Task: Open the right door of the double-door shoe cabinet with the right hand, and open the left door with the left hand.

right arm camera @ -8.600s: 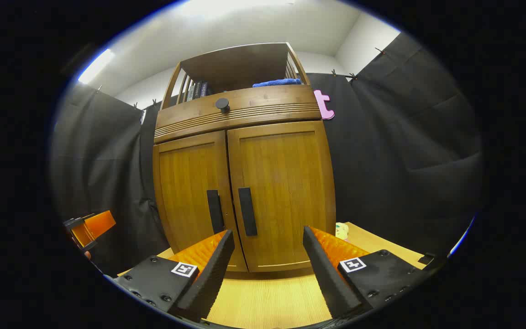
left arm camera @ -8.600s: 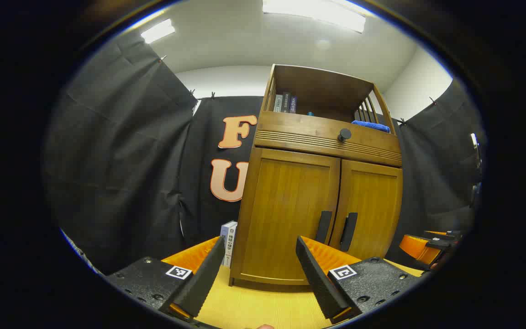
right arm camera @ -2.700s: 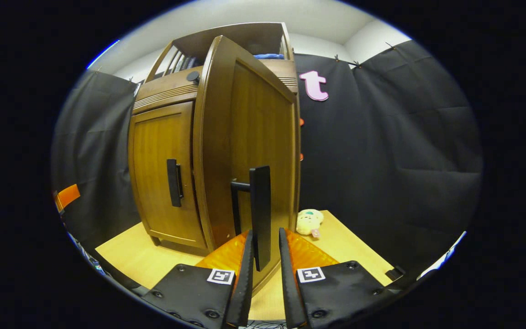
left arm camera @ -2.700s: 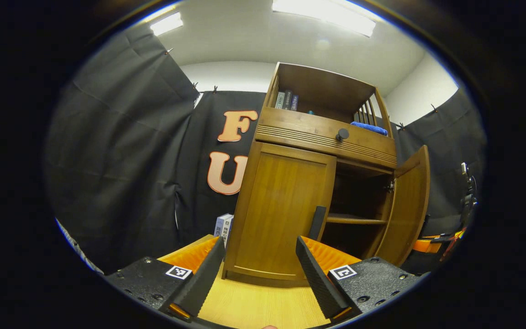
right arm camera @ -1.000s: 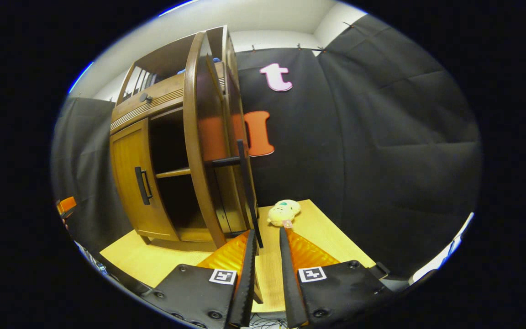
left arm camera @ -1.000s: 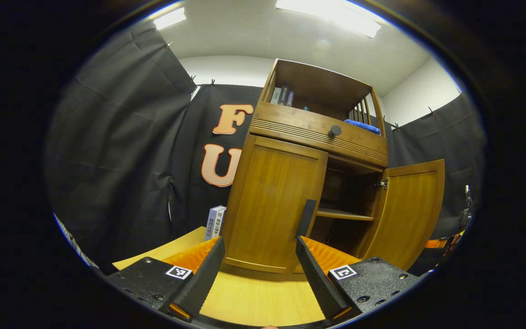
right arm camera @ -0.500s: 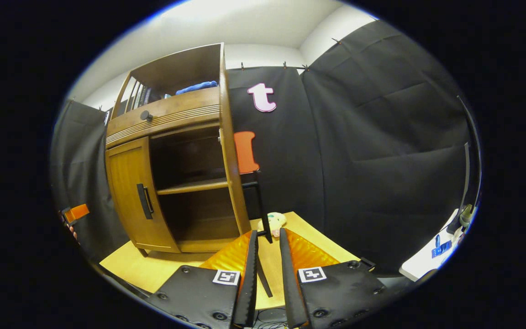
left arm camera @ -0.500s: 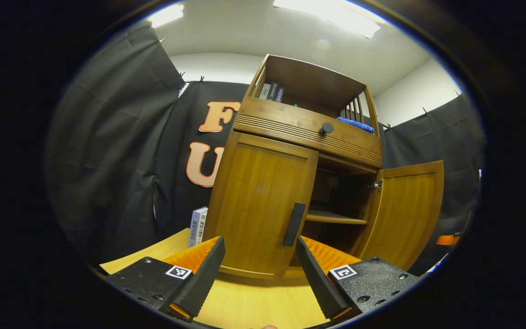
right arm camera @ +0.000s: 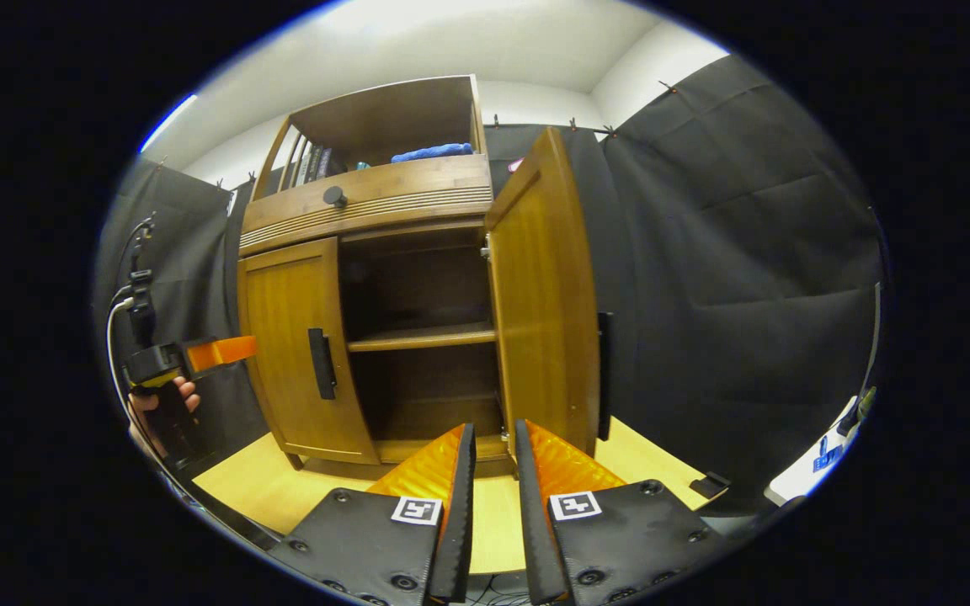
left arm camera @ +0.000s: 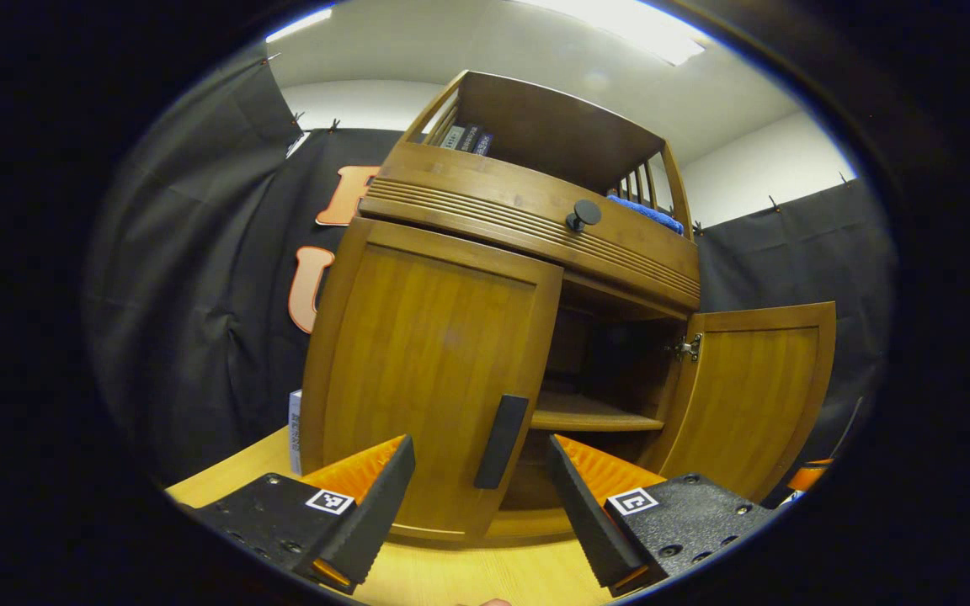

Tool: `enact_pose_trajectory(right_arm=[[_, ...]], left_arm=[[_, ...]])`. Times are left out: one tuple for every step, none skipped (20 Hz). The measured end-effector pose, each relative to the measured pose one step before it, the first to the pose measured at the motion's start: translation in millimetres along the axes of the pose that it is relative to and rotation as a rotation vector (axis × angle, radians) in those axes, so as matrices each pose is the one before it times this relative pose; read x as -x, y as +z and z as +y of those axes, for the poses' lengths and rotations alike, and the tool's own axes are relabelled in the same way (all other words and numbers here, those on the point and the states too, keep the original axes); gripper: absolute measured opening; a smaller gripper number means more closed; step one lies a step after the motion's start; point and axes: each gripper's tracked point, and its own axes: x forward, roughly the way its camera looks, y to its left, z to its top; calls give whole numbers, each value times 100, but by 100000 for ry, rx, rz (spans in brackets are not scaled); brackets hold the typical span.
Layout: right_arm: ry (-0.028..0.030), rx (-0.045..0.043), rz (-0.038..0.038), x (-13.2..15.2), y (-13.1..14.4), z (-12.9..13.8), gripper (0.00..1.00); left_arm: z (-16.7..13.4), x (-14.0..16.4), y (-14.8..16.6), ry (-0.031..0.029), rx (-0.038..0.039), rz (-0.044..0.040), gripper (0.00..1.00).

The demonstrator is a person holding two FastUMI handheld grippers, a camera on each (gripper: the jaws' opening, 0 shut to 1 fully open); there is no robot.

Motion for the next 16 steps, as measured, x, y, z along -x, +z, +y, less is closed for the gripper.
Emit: enact_pose_trajectory(right_arm=[[330, 81, 223, -289, 38, 233, 43], [575, 203, 508, -87, -93, 202, 43], [90, 495, 646, -186, -82, 125, 41], [-548, 791, 986, -314, -140, -85, 40], [-874, 880, 751, 106, -183, -107, 48], [-396, 740, 740, -125, -236, -4, 56], [287, 402, 944, 122, -343, -1, 64], [385, 151, 952, 295, -350, 142, 72], [576, -285, 479, -108, -211, 113, 81], [333, -599, 173, 184, 129, 114, 89], [288, -556, -24, -7, -25, 124, 97], [-220, -126, 69, 140, 2, -15, 97], [-790, 209, -174, -23, 16, -151, 89], [-924, 94, -214, -29, 170, -375, 89], [-707, 23, -144, 110, 89, -206, 100], [-645, 54, -265, 103, 211, -258, 89]], left_arm=[[-614, -1196, -225, -1680, -879, -431, 92], [-195, -1179, -212, -89, -280, -387, 92], [12, -949, -523, 116, -106, 561, 91], [-84, -1160, -318, -462, -161, 102, 94], [-263, -951, -407, -314, -585, 376, 91], [-164, -809, -331, -317, -1190, -14, 92], [-349, -1373, -37, -389, -1870, 116, 92], [-267, -1191, -65, -31, -2217, 166, 91], [-27, -1166, -365, 39, -2313, 158, 91], [17, -835, -489, -547, -2563, 478, 91], [59, -807, -667, 814, -2358, 635, 90], [-91, -435, -509, 285, -1497, 788, 93], [-66, -528, -575, -185, -402, 914, 88], [109, -553, -683, 298, -9, 1496, 84], [297, -402, -476, 2426, -603, 1507, 80], [339, -244, 123, 2019, -894, -2749, 78]])
